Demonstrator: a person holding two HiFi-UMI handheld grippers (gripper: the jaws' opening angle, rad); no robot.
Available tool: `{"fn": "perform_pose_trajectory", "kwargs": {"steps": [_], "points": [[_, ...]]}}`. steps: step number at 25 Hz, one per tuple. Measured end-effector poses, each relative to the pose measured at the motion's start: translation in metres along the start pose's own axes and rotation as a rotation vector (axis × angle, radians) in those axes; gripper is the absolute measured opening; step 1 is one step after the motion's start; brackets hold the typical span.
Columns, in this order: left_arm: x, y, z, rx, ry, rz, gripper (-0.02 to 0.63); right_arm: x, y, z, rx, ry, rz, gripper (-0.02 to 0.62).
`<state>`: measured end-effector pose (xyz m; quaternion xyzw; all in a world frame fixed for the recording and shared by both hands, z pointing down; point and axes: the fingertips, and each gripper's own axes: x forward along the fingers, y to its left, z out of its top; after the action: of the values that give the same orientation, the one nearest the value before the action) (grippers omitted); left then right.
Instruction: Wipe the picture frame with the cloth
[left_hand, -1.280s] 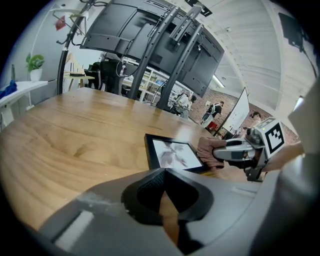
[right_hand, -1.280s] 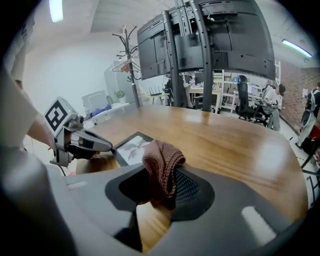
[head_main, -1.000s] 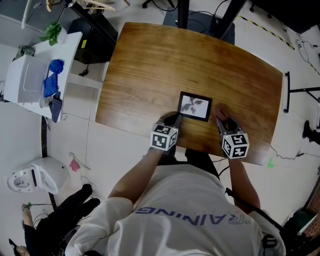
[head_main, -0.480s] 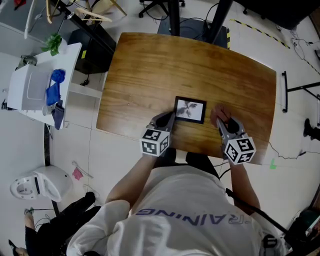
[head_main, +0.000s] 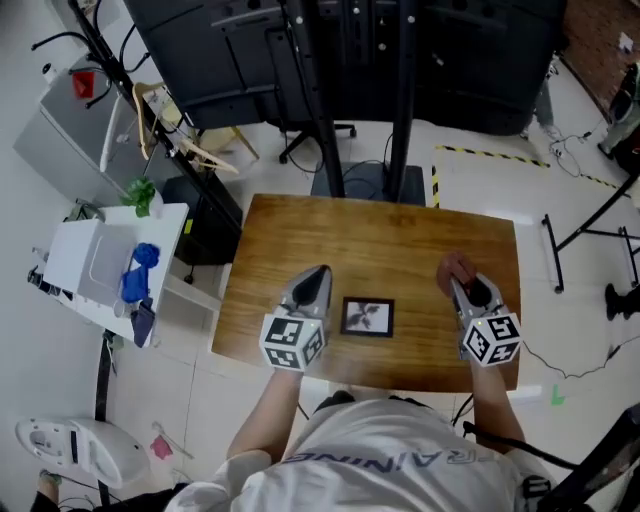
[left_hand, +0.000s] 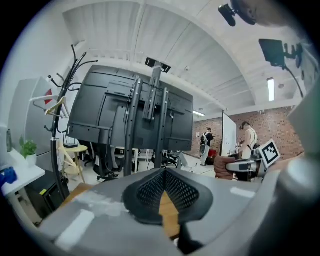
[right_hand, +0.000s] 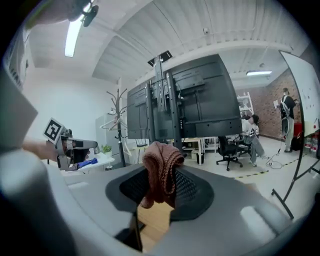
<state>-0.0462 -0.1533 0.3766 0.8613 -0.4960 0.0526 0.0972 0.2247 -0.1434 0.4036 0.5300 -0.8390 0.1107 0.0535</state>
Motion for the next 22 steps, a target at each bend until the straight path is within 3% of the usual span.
{"fn": "perform_pose_trajectory", "kwargs": {"steps": [3,7,19,22], "points": [[-0.005,0.004,0.029,-0.05,-0.048,0.025,0.005,-0.011,-0.007,0.037,-0.007,-0.047,-0.008,0.12],[-0.002,0.01,0.052,-0.055,-0.109,0.052,0.005,-0.008,-0.009,0.07,-0.03,-0.098,0.008,0.118],[-0.002,0.002,0.053,-0.074,-0.106,0.003,0.005,-0.009,0.0,0.074,-0.044,-0.088,0.004,0.114],[-0.003,0.001,0.055,-0.113,-0.113,-0.015,0.003,-0.008,0.006,0.076,-0.051,-0.088,0.011,0.112]]}}
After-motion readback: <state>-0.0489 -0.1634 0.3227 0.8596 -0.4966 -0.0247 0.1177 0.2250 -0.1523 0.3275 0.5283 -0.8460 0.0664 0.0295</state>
